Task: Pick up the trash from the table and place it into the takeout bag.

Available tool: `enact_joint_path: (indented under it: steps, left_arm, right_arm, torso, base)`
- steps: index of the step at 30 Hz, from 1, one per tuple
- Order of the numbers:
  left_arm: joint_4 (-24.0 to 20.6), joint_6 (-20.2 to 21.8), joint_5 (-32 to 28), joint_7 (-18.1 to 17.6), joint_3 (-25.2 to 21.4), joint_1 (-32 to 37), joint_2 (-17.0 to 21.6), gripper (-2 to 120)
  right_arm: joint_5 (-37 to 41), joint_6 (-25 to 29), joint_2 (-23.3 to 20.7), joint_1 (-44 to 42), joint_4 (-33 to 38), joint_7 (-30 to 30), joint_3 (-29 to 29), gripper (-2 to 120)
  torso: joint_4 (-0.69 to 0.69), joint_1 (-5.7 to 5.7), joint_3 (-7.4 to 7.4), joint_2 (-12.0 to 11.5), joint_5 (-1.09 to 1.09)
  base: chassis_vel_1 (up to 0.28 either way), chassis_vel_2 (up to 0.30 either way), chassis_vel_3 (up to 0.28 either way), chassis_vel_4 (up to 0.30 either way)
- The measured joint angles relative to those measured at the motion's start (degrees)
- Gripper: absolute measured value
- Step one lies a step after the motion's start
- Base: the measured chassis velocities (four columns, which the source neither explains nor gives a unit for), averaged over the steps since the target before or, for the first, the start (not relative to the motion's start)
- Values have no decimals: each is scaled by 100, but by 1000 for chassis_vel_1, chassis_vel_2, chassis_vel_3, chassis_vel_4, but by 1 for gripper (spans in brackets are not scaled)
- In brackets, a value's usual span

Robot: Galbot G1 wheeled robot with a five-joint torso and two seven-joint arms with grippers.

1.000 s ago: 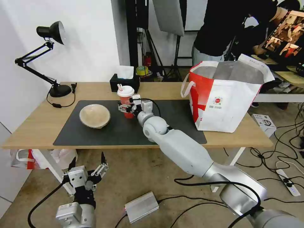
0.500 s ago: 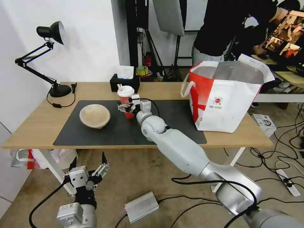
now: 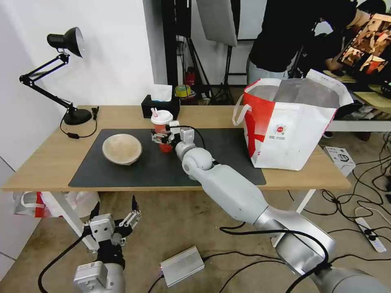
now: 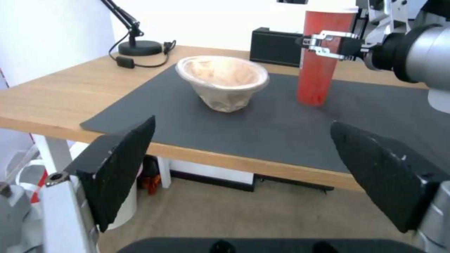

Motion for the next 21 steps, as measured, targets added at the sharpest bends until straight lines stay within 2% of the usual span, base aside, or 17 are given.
enact_joint_path:
  steps: [21]
  left_arm:
    - [41, -12, 19, 0, 54, -25, 34, 100]
  right_arm:
    - [-34, 95, 267, 103, -514, -268, 218, 100]
  torso:
    - [0, 0, 0, 0, 0]
  base:
    - [0, 0, 0, 0]
